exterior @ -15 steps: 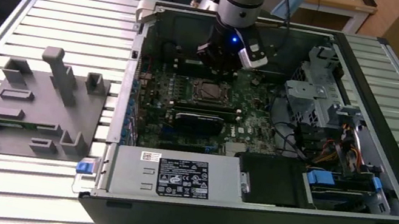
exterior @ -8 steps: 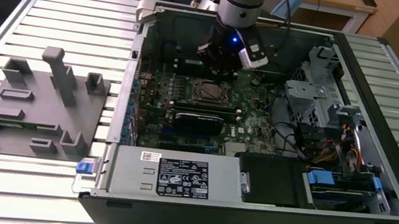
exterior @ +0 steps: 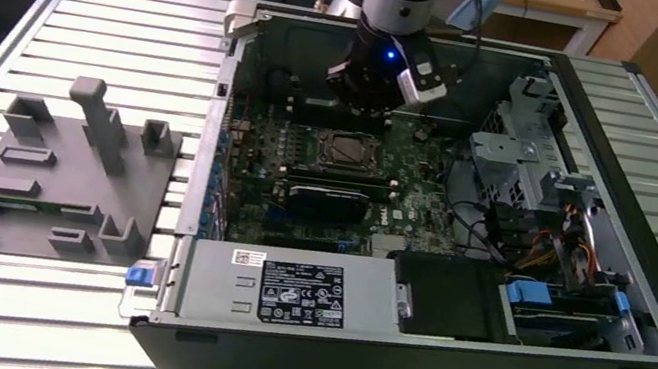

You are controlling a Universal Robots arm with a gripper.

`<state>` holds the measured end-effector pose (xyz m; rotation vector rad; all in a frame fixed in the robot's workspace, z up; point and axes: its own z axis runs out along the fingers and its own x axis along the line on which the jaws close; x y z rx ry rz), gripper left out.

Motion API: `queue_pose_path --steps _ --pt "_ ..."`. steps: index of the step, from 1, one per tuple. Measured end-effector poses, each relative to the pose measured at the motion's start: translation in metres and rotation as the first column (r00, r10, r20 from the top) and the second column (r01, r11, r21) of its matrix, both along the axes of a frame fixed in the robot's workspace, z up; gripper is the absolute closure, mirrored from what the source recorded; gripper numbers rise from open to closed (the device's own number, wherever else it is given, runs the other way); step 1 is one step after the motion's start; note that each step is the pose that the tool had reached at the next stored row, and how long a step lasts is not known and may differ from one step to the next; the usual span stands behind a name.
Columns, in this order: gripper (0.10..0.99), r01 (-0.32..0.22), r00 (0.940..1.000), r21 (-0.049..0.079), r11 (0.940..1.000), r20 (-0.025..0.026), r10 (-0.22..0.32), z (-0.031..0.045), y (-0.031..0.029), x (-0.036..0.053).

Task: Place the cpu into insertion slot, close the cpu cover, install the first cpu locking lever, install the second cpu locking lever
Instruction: 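Install the first cpu locking lever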

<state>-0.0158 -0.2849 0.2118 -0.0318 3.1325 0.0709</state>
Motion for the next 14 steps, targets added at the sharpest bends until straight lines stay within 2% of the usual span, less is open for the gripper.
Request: queue_pose_path --steps 14 --pt "0.980 0.000 1.0000 -0.001 1.0000 -0.0001 0.000 0.0001 -0.0055 0.0000"
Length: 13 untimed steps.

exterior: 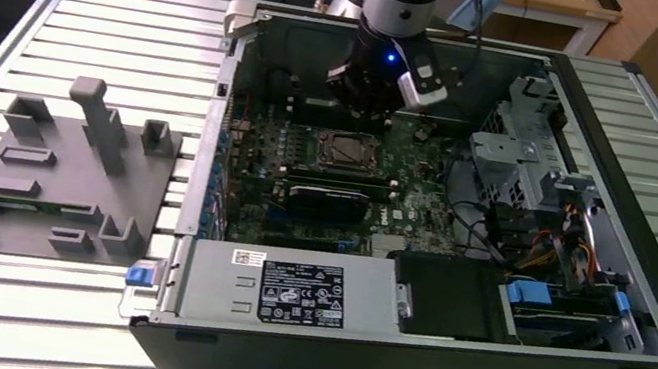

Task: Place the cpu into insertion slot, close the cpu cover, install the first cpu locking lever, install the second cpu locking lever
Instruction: 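Install the first cpu locking lever, then install the second cpu locking lever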

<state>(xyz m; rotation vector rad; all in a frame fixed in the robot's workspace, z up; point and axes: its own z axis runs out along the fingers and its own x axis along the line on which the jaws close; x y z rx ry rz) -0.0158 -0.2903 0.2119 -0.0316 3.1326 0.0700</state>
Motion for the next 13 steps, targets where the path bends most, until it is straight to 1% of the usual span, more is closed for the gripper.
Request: queue_pose_path --steps 7,13 --pt "0.980 0.000 1.0000 0.000 1.0000 0.0000 0.000 0.0000 -0.0022 0.0001" --pt "0.980 0.000 1.0000 0.000 1.0000 0.0000 0.000 0.0000 -0.0065 0.0000"
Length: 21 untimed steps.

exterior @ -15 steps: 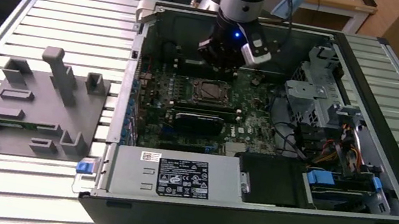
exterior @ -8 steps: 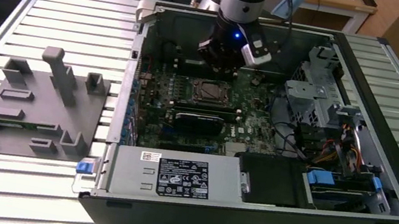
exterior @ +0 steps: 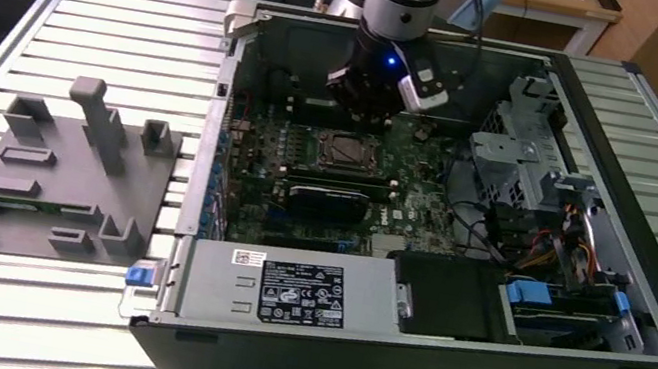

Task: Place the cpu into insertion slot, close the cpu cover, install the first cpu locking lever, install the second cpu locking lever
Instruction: 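Install the second cpu locking lever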

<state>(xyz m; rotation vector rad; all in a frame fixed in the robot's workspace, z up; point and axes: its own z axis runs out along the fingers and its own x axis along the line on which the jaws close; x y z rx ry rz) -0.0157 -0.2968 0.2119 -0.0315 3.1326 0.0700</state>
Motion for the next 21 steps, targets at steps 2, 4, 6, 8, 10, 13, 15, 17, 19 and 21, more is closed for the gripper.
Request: queue_pose_path --steps 2,4,6,8,10,13,15,17,19,21 --pt "0.980 0.000 1.0000 0.000 1.0000 0.0000 0.000 0.0000 -0.0018 0.0000" --pt "0.980 0.000 1.0000 0.000 1.0000 0.0000 0.000 0.0000 -0.0045 0.0001" --pt "0.980 0.000 1.0000 0.000 1.0000 0.0000 0.000 -0.0001 -0.0084 0.0001" --pt "0.980 0.000 1.0000 0.000 1.0000 0.0000 0.000 -0.0001 -0.0121 0.0001" --pt "0.980 0.000 1.0000 0.000 1.0000 0.0000 0.000 -0.0001 -0.0145 0.0001" --pt "0.980 0.000 1.0000 0.000 1.0000 -0.0001 0.000 0.0032 -0.0156 0.0001" --pt "0.980 0.000 1.0000 0.000 1.0000 0.0001 0.000 0.0080 -0.0156 0.0001" --pt "0.980 0.000 1.0000 0.000 1.0000 0.0001 0.000 0.0143 -0.0157 0.0001" --pt "0.980 0.000 1.0000 0.000 1.0000 0.0000 0.000 0.0219 -0.0157 0.0001" --pt "0.980 0.000 1.0000 0.000 1.0000 -0.0001 0.000 0.0282 -0.0160 0.0002"
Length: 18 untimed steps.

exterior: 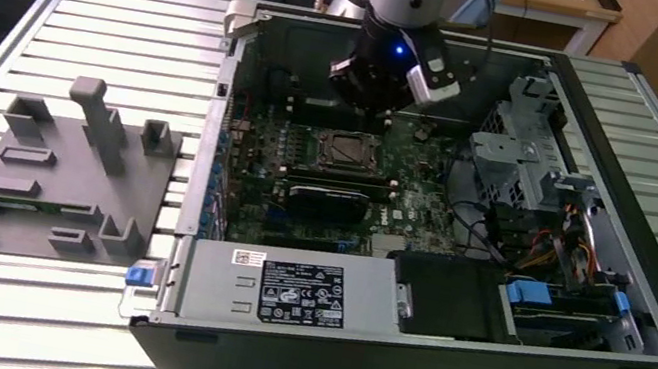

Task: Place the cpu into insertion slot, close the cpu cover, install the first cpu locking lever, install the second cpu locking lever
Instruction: 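Install the second cpu locking lever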

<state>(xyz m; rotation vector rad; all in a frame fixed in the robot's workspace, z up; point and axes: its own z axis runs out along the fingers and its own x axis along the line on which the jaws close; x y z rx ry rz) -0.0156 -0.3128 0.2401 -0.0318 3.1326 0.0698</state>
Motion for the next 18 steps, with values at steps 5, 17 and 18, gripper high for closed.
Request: queue_pose_path --steps 5,17,18 --pt "0.980 0.000 1.0000 0.009 1.0000 -0.0055 0.000 0.0016 -0.0062 0.0000" --pt "0.980 0.000 1.0000 0.044 0.9990 -0.0089 0.000 0.0010 -0.0313 0.0000" --pt "0.980 0.000 1.0000 0.044 0.9990 -0.0092 0.000 0.0009 -0.0329 -0.0001"
